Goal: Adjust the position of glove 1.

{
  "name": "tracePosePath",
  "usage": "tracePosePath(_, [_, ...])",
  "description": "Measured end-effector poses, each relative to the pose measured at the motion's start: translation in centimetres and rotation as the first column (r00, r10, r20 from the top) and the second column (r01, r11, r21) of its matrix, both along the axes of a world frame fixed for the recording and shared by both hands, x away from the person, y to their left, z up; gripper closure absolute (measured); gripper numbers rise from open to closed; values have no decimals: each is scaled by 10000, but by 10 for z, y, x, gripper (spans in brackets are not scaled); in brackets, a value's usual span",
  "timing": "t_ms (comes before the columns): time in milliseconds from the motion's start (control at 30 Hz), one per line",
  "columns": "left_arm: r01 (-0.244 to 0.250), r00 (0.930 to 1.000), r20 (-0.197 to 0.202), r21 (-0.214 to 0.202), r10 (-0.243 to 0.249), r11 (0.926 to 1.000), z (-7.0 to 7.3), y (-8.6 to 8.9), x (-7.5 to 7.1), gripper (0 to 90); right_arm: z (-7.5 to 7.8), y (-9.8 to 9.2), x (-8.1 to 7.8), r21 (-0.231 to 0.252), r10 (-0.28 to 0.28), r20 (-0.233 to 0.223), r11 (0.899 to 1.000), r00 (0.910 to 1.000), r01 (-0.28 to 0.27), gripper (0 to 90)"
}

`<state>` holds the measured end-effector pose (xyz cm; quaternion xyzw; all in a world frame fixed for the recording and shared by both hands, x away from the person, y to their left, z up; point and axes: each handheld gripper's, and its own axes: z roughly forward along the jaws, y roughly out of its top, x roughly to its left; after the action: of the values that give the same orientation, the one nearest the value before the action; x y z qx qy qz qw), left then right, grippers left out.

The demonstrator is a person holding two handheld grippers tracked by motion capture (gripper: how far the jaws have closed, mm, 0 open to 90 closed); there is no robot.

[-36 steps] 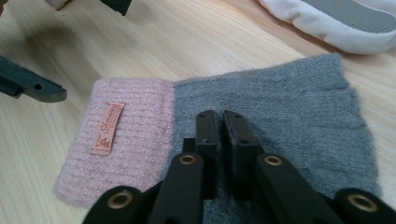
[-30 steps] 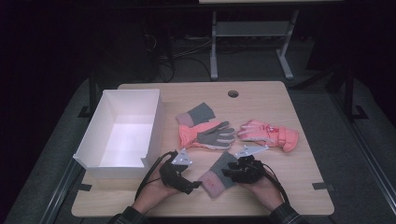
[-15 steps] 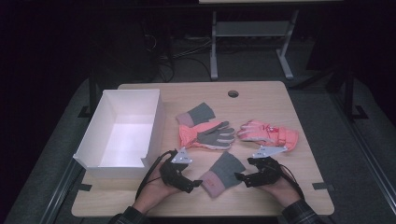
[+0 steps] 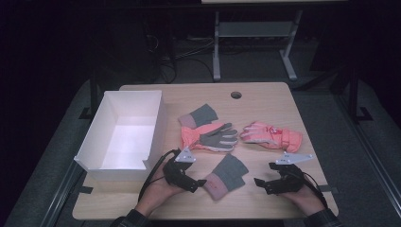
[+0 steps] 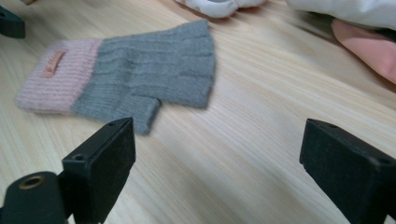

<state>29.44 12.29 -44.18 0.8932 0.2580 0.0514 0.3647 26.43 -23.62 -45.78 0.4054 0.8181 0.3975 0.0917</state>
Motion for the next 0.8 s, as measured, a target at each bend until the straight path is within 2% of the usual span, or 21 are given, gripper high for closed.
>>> tracePosePath(100, [-111, 9999, 56, 44, 110, 9999, 6, -2, 4, 130, 1, 0, 0, 17, -51, 89, 10000, 9999, 51, 103])
tracePosePath(200, [-188, 9997, 152, -96, 190, 9998, 11, -3, 8, 130, 0, 2, -1, -165, -21, 128, 9999, 9999, 23, 102])
tracePosePath(267, [-269, 9991, 328, -191, 275, 9995, 21, -3, 12, 131, -1, 5, -1, -330, 10, 89, 9995, 10000, -7, 102])
tracePosePath(400, [-423, 9979, 471, -314, 437, 9986, 30, -6, 19, 136, -1, 5, -1, -308, 28, 98, 9995, 9999, -25, 102])
tracePosePath(567, [-508, 9964, 656, -353, 530, 9981, 39, -12, 31, 138, -1, 6, -1, -389, -15, 103, 9992, 9999, 19, 102])
tracePosePath(667, [-623, 9953, 730, -180, 635, 9979, 43, -13, 41, 139, -2, 6, -1, -425, -7, 75, 9991, 10000, 10, 102])
tracePosePath(800, [-806, 9937, 754, -319, 828, 9962, 48, -14, 56, 144, -2, 5, -1, -406, -16, 102, 9992, 9999, 20, 102])
